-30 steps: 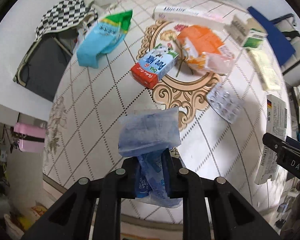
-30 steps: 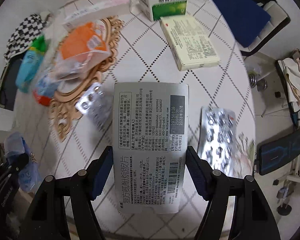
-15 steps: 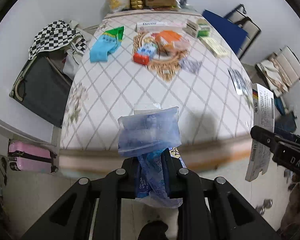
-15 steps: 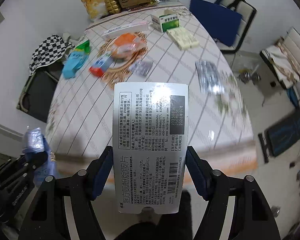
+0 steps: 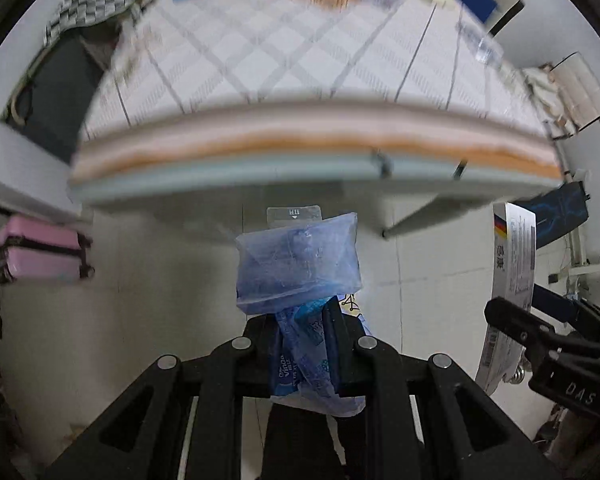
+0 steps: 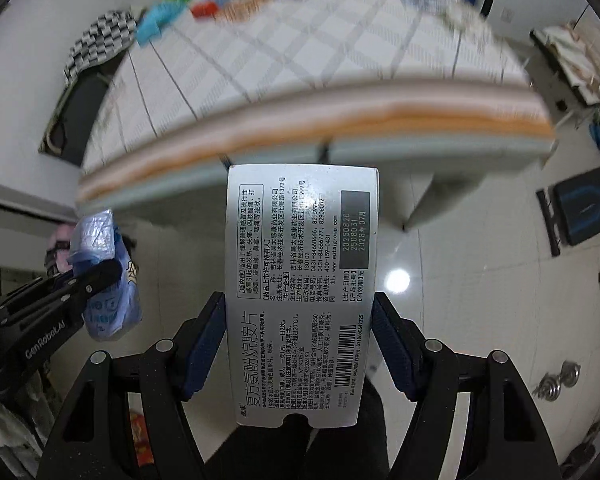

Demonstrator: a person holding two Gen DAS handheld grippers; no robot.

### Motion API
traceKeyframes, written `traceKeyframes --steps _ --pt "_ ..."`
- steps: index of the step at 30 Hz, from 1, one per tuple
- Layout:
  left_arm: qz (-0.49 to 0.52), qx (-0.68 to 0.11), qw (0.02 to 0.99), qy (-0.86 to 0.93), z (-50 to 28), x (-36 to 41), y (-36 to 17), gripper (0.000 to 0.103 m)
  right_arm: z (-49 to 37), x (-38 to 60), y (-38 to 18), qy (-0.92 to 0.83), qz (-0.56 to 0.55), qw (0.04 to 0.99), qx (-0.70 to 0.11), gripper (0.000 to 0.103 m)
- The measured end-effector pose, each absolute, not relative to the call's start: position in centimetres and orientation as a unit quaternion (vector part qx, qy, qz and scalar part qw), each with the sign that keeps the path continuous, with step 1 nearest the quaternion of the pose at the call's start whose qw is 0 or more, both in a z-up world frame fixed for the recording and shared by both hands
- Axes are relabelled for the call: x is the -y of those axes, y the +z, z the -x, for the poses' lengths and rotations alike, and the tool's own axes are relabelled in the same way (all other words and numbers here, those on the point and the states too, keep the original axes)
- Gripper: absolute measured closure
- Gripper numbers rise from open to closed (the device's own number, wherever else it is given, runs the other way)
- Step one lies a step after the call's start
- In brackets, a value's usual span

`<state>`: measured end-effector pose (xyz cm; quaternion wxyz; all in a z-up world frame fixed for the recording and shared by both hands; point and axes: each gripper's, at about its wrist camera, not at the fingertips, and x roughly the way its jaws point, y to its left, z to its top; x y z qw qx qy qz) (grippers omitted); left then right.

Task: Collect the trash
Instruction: 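Carry both items to the bin and open both grippers to drop them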

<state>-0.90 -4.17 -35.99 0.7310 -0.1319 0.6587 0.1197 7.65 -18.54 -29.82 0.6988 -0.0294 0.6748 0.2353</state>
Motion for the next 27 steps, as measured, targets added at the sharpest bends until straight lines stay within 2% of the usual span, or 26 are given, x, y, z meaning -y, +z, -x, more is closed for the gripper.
traceKeyframes --steps 5,13,20,22,23,24,25,26,27 --pt "0.159 -0.689 0.695 0.13 2.3 5.3 -44.5 0.087 -5.4 20.1 -38.9 0.239 0.042 0.662 -0.709 0.03" --pt "0.219 -0.732 0.635 0.112 2.8 5.1 -61.7 0.087 -3.4 20.6 -55.6 0.226 0.048 0.614 -0.754 0.03" --pt "0.263 -0.742 0.612 0.082 1.8 3.3 -72.0 0.083 -2.9 18.6 -67.4 0.235 0.04 0.587 -0.774 0.03" --pt "0.268 -0.745 0.605 0.079 1.9 3.1 -73.8 0.066 -2.7 17.7 -70.7 0.238 0.036 0.578 -0.78 0.03" --pt "0.271 -0.743 0.607 0.081 2.1 2.7 -74.3 0.046 -2.8 17.7 -72.0 0.24 0.035 0.574 -0.782 0.03" --pt "0.272 -0.741 0.609 0.084 2.3 2.4 -74.6 0.017 -2.9 17.4 -73.0 0.24 0.033 0.572 -0.784 0.029" --pt "0.272 -0.739 0.61 0.086 2.5 2.1 -74.8 0.006 -2.9 17.0 -73.8 0.24 0.03 0.57 -0.786 0.029" --pt "0.27 -0.739 0.611 0.087 2.9 1.7 -74.7 0.001 -3.3 16.7 -74.6 0.239 0.024 0.566 -0.789 0.029" --pt "0.265 -0.74 0.612 0.091 3.3 1.3 -74.7 0.001 -3.3 16.5 -75.5 0.239 0.018 0.56 -0.793 0.029"
